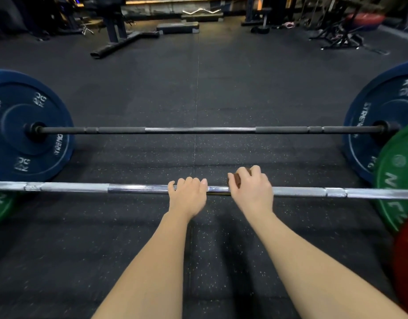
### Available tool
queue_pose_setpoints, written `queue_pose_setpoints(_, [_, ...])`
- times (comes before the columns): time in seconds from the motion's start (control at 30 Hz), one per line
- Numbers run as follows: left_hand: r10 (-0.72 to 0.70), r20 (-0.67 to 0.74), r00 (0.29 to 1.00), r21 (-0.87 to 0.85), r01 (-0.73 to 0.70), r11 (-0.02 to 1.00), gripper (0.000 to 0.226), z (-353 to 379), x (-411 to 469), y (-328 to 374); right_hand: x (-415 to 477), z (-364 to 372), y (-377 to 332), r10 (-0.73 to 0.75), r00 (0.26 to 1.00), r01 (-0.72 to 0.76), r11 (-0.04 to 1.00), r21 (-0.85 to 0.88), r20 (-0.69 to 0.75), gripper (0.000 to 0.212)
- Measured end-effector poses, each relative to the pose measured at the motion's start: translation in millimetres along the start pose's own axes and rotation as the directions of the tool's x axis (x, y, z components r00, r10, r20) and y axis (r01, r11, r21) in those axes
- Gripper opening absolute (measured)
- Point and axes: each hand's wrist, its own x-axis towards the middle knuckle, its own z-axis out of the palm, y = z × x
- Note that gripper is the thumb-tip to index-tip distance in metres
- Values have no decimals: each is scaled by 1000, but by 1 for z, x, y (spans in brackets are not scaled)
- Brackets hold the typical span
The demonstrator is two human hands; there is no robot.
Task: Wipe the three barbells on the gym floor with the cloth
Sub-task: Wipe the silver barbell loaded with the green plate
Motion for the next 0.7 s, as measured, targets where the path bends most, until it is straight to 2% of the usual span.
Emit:
queue_pose_setpoints(0.13, [5, -6, 1000, -40, -5, 999, 38, -17, 13, -20, -5, 17, -57, -83, 996, 82, 995, 53, 15, 26])
queue_pose_setpoints(0.23, [-108, -109, 988, -27, 105, 994, 36, -25, 17, -50, -5, 22, -77, -123, 992, 121, 990, 75, 23, 27])
queue_pose_setpoints(0.33, [-158, -194, 968, -32, 154, 988, 32, -16, 12, -56, -3, 24, -69, -214, 976, 209, 969, 131, 28, 28])
queue_pose_setpoints(0.43, [-150, -291, 945, -23, 149, 989, 32, -4, 7, -48, -3, 19, -39, -295, 955, 293, 948, 128, -2, 31])
queue_pose_setpoints(0.6, [-152, -318, 936, 16, 165, 986, 36, 1, 13, -50, 6, 4, 23, -228, 973, 230, 968, 100, -36, 39])
queue_pose_setpoints(0.7, [-147, -274, 950, 68, 172, 983, 38, -4, 10, -48, 4, 8, 24, -159, 983, 169, 980, 109, -92, 37])
